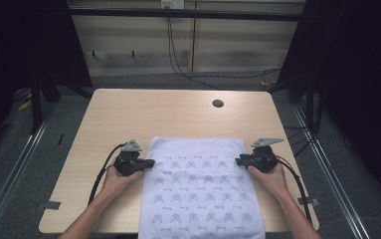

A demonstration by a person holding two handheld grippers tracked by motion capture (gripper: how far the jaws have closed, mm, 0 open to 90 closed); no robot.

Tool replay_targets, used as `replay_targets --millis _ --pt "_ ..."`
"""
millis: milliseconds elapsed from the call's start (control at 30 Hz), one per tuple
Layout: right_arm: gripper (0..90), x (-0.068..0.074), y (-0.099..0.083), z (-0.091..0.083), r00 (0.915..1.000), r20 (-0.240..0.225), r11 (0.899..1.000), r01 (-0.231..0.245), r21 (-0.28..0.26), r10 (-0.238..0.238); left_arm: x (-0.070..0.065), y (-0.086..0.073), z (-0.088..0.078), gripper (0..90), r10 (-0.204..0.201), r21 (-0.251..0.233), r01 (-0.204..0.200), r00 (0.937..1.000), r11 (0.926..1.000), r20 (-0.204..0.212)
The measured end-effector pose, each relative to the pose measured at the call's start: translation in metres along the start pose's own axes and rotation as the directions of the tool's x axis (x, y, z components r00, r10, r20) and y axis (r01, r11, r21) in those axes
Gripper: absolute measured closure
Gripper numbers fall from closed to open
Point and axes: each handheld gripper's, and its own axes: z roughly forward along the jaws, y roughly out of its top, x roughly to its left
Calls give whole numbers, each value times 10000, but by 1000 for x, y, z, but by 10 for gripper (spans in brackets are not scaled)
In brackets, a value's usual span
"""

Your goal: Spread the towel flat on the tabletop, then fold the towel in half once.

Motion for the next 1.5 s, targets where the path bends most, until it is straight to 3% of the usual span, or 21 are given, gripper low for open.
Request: replay_targets --millis 100,167,300,567,600,700,767,800,867,933,1067,1133,1200,1333,1400,1467,1500 --pt "653 8 -1 0 9992 372 9999 -152 17 151 1 0 0 878 -166 -51 166 9998 9998 83" --pt "659 7 -1 -1 9996 281 10000 23 65 -25 1 0 0 880 -154 -23 154 9998 9999 87" --pt "668 0 -3 -1 9986 -177 9985 -511 -174 508 2 -3 -2 882 -316 -96 319 9991 9994 279" --pt "667 5 -2 -5 9998 -82 9993 -192 317 195 1 -8 -5 880 -379 -168 389 9977 9991 565" --pt "666 8 -3 -7 9993 -124 9985 -338 422 344 0 -9 -6 880 -407 -126 415 9974 9991 597" --pt "666 16 -9 -14 9995 -292 9983 -105 580 122 -8 -11 -10 879 -154 21 153 9989 9999 453" --pt "666 22 -14 -20 9989 -468 9979 -34 654 65 -17 -14 -12 867 399 63 -402 9987 9992 332" --pt "664 26 -17 -24 9991 -407 9975 165 683 -137 -19 -15 -14 857 367 191 -378 9978 9991 556" --pt "642 33 -23 -30 9978 -594 9966 353 744 -309 -24 -16 -17 841 461 330 -479 9975 9983 539" --pt "619 35 -24 -32 9963 -742 9965 490 682 -439 -25 -14 -19 816 438 145 -450 9965 9989 715" --pt "615 20 -10 -30 9991 -381 9999 158 -19 -158 -16 -4 -31 784 -9 -655 45 9984 9978 559" --pt "608 8 1 -26 9999 -14 9996 171 -207 -172 -8 1 -38 776 -123 -950 134 9999 9954 117" --pt "598 -5 8 -18 10000 77 9997 -35 -237 37 4 4 -41 772 -547 -1233 531 9985 9910 -99" --pt "571 -19 12 -2 9994 184 9995 -296 -102 298 26 6 -34 735 -1040 -1230 971 9933 9876 -504" --pt "562 -20 12 2 9993 261 9997 -251 51 249 31 6 -26 676 -905 -816 841 9928 9931 -787" --pt "559 -22 14 1 9990 376 9997 -219 -129 224 33 5 -21 638 -1059 -816 1003 9921 9916 -677" --pt "559 -22 15 0 9992 222 9993 -340 -123 343 32 5 -18 630 -959 -682 915 9934 9935 -631"
